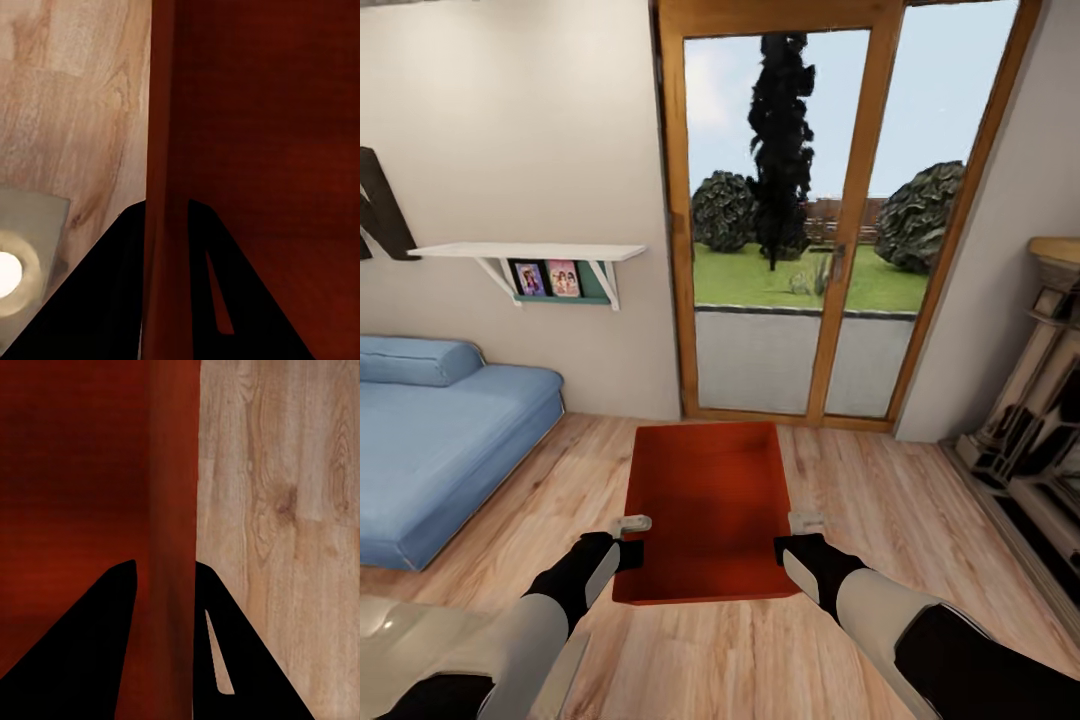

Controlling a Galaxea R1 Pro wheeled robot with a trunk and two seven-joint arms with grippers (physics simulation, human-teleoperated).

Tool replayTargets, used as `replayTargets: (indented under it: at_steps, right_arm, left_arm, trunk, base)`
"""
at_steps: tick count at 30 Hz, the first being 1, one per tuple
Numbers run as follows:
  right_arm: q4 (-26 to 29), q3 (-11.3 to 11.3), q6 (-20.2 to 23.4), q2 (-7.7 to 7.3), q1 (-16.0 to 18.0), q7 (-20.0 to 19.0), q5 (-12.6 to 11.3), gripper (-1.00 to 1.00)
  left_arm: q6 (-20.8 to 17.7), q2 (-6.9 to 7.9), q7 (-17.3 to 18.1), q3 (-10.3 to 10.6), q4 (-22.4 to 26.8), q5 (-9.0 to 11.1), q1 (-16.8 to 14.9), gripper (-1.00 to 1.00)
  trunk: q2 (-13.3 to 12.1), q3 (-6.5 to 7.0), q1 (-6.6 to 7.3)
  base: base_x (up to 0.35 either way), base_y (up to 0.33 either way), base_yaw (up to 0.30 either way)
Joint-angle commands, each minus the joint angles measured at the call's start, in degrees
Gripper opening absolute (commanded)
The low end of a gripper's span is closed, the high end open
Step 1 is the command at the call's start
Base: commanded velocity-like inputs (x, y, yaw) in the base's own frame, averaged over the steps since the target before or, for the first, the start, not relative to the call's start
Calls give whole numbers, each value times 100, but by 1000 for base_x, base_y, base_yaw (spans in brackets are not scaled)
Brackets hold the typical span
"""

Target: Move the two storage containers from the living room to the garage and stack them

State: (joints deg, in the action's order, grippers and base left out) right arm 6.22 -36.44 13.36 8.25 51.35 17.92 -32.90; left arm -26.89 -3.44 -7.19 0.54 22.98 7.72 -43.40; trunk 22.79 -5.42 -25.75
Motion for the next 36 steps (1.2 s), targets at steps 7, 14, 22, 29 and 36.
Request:
replayTargets:
  at_steps: [7, 14, 22, 29, 36]
  right_arm:
    - [26, -33, 43, 45, 6, 28, 117, -100]
    - [24, -32, 42, 45, 6, 31, 117, -100]
    - [26, -34, 43, 45, 6, 34, 117, -100]
    - [23, -35, 43, 45, 6, 36, 117, -100]
    - [24, -33, 43, 45, 6, 36, 117, -100]
  left_arm:
    - [-51, -8, -71, -37, -4, -87, -2, -100]
    - [-53, -8, -69, -37, -7, -87, -2, -100]
    - [-53, -8, -67, -37, -12, -87, -2, -100]
    - [-53, -8, -66, -37, -12, -87, -2, -100]
    - [-53, -8, -69, -37, -12, -87, -2, -100]
  trunk:
    - [13, -13, -4]
    - [13, -13, -4]
    - [13, -13, -4]
    - [13, -13, -4]
    - [13, -13, -4]
  base:
    - [0, 0, 281]
    - [0, 0, 275]
    - [0, 0, 274]
    - [0, 0, 274]
    - [0, 0, 274]
